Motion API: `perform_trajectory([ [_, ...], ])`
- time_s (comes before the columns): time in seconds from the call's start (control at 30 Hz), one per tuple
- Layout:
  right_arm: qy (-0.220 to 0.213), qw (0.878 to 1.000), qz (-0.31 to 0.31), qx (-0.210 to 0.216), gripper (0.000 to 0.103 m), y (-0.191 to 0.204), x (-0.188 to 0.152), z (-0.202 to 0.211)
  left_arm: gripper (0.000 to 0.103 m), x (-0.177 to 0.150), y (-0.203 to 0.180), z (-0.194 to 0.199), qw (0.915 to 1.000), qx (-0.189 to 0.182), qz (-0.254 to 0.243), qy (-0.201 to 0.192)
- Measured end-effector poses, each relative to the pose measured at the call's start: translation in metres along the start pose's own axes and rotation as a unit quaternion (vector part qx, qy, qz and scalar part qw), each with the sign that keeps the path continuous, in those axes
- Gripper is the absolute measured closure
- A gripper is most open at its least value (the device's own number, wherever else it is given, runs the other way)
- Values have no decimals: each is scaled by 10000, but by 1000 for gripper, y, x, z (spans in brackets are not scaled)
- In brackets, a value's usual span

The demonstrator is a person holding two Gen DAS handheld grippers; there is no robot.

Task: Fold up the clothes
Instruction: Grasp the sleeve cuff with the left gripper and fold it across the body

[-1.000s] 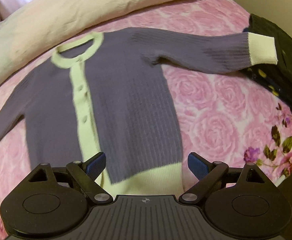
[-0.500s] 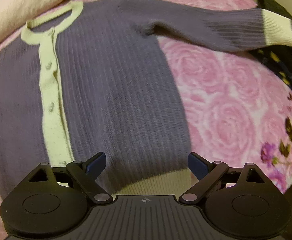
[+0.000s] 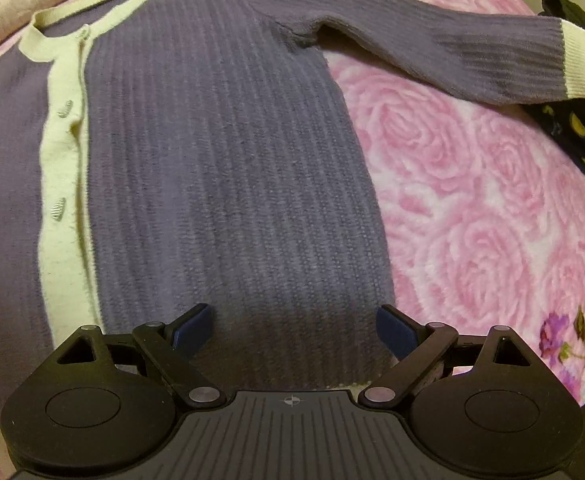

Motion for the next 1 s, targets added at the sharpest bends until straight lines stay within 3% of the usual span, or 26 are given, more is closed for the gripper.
perform_trajectory([
  [0.03, 10, 10000, -11, 1, 12, -1, 1, -1, 92, 1, -5, 0, 9999, 66, -85, -36],
  [0.13, 28, 10000, -37, 20, 12, -6, 2, -4, 95, -2, -35, 15, 9959, 189, -764, -438],
  [0.2, 30, 10000, -63, 33, 12, -10, 3, -4, 96, -14, -73, 40, 9825, 70, -1600, -956],
  [0.27, 11, 9999, -126, 25, 12, -15, 4, -4, 96, -45, -114, 70, 9601, -315, -2441, -1329],
  [0.33, -27, 9998, -208, 10, 12, -20, 6, -2, 96, -78, -155, 101, 9273, -720, -3269, -1675],
  [0.4, -96, 9996, -274, 11, 12, -25, 9, 0, 95, -145, -185, 134, 8815, -1502, -4212, -1516],
  [0.47, -196, 9993, -324, 7, 12, -29, 13, 4, 87, -214, -206, 160, 8262, -2225, -5056, -1106],
  [0.5, -254, 9991, -351, 8, 12, -31, 16, 6, 73, -246, -207, 166, 7989, -2393, -5462, -786],
  [0.6, -447, 9980, -439, 24, 12, -38, 27, 13, 71, -328, -192, 168, 7313, -2444, -6364, -210],
  [0.63, -519, 9976, -462, 32, 12, -40, 30, 16, 71, -345, -182, 163, 7195, -2244, -6573, -37],
  [0.67, -606, 9970, -483, 47, 12, -43, 35, 19, 71, -356, -170, 155, 7128, -2002, -6721, 144],
  [0.73, -794, 9953, -540, 148, 12, -48, 44, 23, 72, -357, -149, 145, 7135, -1696, -6794, 226],
  [0.87, -1307, 9865, -728, 658, 12, -56, 65, 26, 72, -319, -129, 124, 7318, -1007, -6741, -22],
  [0.93, -1588, 9749, -948, 1236, 12, -56, 77, 24, 72, -296, -126, 113, 7405, -681, -6682, -250],
  [1.0, -1789, 9575, -1261, 1877, 12, -57, 90, 18, 70, -274, -126, 105, 7423, -468, -6668, -472],
])
Point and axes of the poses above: each gripper's, at about its wrist camera, not at the fingertips, and z roughly against the way its jaws point, y to its left, x to its top, the point moved 3 cm from there along -z, roughly the way its jaws point, and after that the axes turned 12 degrees about x, right-handed, at the moved point
